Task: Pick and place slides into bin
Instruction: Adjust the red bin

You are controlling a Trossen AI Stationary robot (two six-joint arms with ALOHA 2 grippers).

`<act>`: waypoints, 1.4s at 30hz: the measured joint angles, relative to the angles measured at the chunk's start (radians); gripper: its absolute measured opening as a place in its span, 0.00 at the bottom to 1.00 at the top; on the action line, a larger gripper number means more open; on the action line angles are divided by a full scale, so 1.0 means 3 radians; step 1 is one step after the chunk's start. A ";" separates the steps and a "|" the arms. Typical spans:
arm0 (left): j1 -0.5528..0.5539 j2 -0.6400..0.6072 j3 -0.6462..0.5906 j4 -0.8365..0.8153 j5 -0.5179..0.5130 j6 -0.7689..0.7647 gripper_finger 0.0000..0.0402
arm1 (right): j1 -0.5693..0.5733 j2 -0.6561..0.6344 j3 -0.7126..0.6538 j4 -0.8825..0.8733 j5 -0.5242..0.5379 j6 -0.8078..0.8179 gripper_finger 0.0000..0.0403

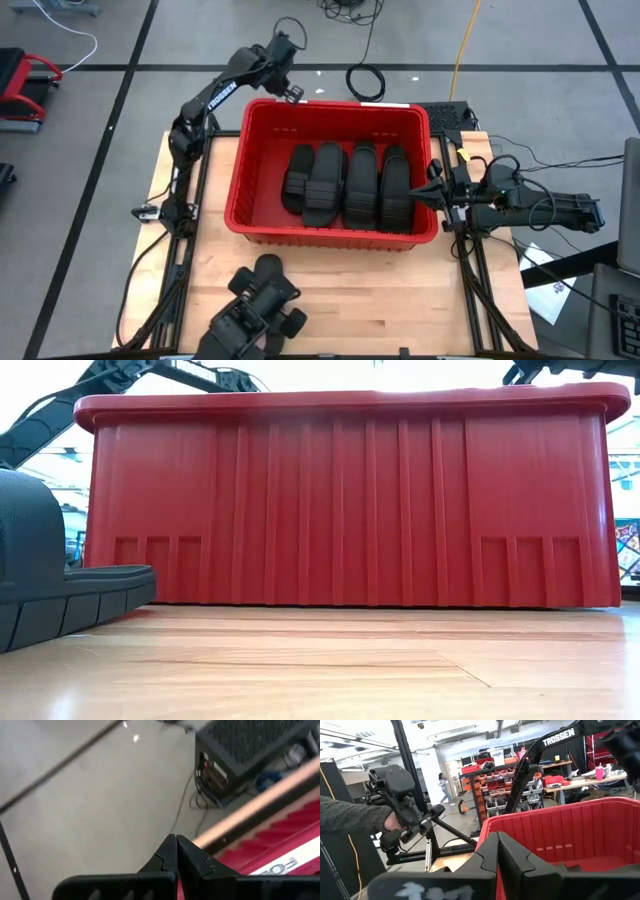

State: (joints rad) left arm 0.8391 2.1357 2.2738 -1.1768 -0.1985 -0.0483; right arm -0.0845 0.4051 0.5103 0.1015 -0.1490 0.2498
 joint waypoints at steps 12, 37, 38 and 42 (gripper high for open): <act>-0.0029 0.0103 -0.0003 -0.0143 0.0058 0.0062 0.00 | 0.0001 0.0000 0.0000 -0.0001 0.0000 0.0086 0.00; -0.0102 0.0098 0.0004 -0.0546 0.0001 0.0064 0.00 | 0.0000 0.0001 0.0000 -0.0003 -0.0014 0.0078 0.00; -0.0109 0.0098 0.0004 -0.0549 0.0006 0.0061 0.00 | 0.0000 0.0001 0.0001 -0.0003 -0.0014 0.0077 0.00; -0.0123 0.0098 0.0003 -0.0565 0.0020 0.0048 0.00 | 0.0000 0.0001 0.0000 -0.0004 -0.0015 0.0077 0.00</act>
State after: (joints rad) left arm 0.8021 2.1651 2.2745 -1.3465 -0.1924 -0.0341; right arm -0.0845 0.4053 0.5102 0.1004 -0.1535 0.2729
